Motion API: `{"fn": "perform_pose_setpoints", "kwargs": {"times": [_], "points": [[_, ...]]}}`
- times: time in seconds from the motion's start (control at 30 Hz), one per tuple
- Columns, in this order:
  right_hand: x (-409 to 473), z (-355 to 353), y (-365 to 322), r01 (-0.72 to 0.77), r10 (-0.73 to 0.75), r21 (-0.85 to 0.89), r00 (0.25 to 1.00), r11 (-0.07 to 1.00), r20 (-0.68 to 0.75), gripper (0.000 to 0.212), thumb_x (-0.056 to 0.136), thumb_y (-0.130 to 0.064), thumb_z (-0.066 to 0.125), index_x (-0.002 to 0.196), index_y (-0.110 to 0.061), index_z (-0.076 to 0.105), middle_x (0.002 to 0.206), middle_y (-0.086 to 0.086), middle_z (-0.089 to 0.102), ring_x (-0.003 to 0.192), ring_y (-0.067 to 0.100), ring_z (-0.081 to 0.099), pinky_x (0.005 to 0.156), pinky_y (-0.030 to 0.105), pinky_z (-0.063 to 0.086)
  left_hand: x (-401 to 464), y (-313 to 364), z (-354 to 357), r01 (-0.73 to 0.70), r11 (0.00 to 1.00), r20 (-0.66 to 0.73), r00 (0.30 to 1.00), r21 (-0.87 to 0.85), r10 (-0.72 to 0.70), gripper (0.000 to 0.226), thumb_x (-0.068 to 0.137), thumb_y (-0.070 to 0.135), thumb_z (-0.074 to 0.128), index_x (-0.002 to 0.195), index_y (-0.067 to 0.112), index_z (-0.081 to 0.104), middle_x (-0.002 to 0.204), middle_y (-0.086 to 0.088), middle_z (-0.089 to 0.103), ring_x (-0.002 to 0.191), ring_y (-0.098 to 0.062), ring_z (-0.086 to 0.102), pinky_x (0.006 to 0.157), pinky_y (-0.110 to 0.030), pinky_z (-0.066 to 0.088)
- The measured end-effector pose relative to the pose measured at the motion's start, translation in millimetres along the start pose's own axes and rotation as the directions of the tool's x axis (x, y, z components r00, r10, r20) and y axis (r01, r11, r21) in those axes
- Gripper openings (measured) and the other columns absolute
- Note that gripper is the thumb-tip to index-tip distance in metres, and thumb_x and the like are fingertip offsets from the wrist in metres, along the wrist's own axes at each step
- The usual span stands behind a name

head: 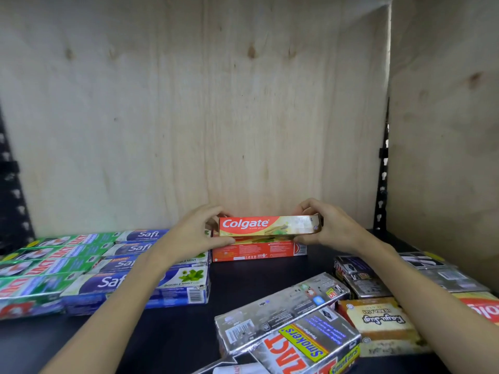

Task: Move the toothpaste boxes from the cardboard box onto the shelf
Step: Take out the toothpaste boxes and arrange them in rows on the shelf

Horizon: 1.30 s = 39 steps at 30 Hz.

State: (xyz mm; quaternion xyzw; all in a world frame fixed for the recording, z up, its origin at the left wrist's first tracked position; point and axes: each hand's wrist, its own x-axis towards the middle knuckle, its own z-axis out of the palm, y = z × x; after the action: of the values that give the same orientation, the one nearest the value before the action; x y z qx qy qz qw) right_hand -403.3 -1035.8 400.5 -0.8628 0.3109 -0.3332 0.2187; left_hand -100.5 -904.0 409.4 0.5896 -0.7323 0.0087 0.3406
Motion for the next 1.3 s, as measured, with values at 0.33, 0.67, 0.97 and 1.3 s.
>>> {"fn": "perform_pose_setpoints", "kwargs": {"times": [0.33,0.67,0.97,1.3], "points": [[-1,-14,-8,-0.119,0.1,0.108,0.981,0.987,0.165,0.039,0.064,-0.031,0.096,0.095,-0.021,0.075,0.093,-0.003,0.076,0.08,0.005,0.067,0.074,0.02,0.05,-7,10,-25,0.025,0.999,0.003,1.0,-0.03,-0.025,0.036,0.074,0.05,0.084,0.103,0.033,0.07,0.098,0.018,0.073,0.097,-0.003,0.066,0.085,-0.023,0.048],[-6,-12,-6,-0.234,0.224,-0.012,0.91,0.972,0.349,0.057,0.058,-0.034,0.098,0.103,-0.016,0.067,0.103,-0.001,0.074,0.098,0.019,0.07,0.087,0.033,0.055,-11,11,-15,0.1,0.994,0.213,0.973,-0.047,-0.087,0.041,0.066,0.039,0.093,0.095,0.027,0.066,0.102,0.015,0.07,0.098,0.002,0.062,0.084,-0.016,0.048],[-9,-16,-4,-0.314,0.292,-0.012,0.869,0.949,0.399,0.054,0.056,-0.054,0.095,0.098,-0.034,0.068,0.118,0.002,0.069,0.106,0.023,0.068,0.095,0.038,0.054,-17,15,-11,0.109,0.994,0.314,0.944,-0.023,-0.096,0.052,0.059,0.035,0.097,0.092,0.026,0.057,0.111,0.019,0.062,0.102,0.008,0.057,0.077,-0.009,0.047],[-11,-9,-12,-0.311,0.342,-0.144,0.834,0.94,0.433,0.078,0.06,-0.037,0.096,0.119,-0.036,0.045,0.122,-0.012,0.053,0.109,0.007,0.058,0.093,0.03,0.05,-19,12,-13,0.12,0.991,0.295,0.95,-0.05,-0.1,0.049,0.059,0.048,0.095,0.098,0.034,0.07,0.095,0.015,0.066,0.097,-0.008,0.06,0.091,-0.035,0.053]]}}
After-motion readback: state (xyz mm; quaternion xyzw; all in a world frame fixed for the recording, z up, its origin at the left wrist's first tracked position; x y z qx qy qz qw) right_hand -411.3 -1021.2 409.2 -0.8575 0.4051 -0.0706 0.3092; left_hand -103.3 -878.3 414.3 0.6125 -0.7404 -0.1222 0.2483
